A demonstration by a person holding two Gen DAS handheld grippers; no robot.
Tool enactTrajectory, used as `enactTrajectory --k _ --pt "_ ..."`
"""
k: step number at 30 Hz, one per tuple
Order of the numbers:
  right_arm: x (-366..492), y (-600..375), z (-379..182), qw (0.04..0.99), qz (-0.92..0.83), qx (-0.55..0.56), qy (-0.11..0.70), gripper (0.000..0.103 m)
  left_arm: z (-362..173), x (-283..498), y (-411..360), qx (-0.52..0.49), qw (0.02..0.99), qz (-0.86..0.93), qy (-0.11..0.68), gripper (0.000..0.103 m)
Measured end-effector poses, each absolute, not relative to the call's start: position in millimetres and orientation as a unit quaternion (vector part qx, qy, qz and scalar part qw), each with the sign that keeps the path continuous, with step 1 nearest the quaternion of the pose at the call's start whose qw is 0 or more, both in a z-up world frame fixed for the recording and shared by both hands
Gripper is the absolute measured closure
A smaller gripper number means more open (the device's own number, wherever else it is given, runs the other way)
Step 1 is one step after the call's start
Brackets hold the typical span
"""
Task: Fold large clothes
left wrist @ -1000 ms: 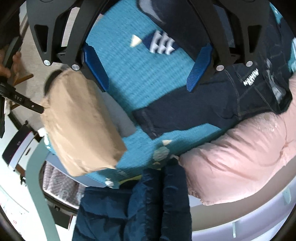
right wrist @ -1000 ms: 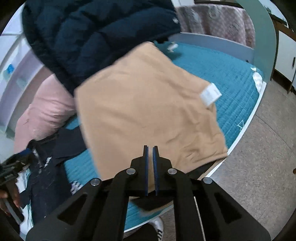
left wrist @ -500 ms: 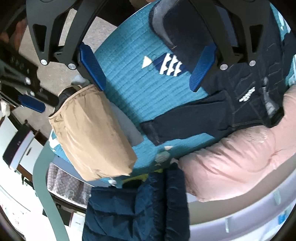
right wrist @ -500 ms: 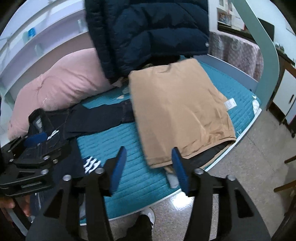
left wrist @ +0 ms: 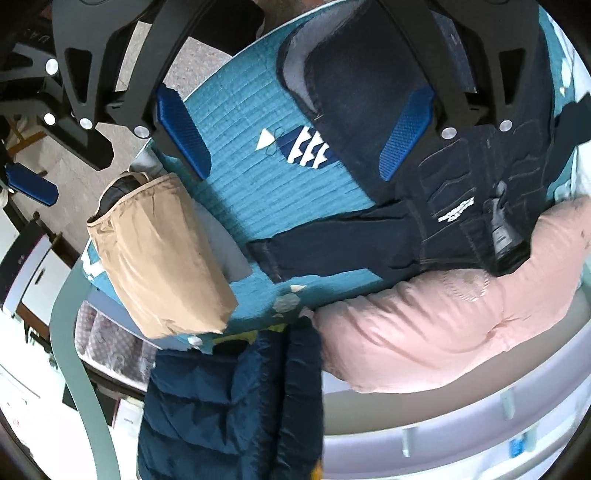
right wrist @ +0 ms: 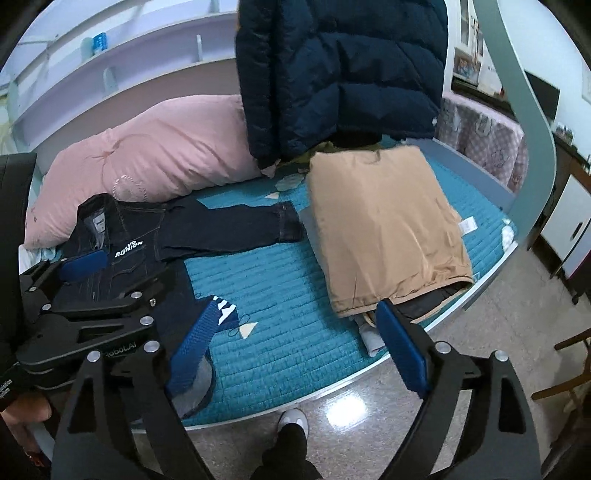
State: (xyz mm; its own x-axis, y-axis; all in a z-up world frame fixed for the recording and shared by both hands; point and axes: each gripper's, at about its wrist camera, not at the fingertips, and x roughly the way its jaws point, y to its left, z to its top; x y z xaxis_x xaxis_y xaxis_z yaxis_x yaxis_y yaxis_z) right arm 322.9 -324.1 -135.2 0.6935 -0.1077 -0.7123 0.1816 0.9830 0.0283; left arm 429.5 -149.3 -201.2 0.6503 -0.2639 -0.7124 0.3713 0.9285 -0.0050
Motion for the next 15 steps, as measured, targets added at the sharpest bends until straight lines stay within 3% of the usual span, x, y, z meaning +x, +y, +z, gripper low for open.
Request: enactTrajectory --k 15 --pt "239.2 -254.8 -83.3 0.938 -0.048 0.024 0.344 0.019 -144.5 316.1 -67.6 0.048 0.939 -0.11 0.322 0.006"
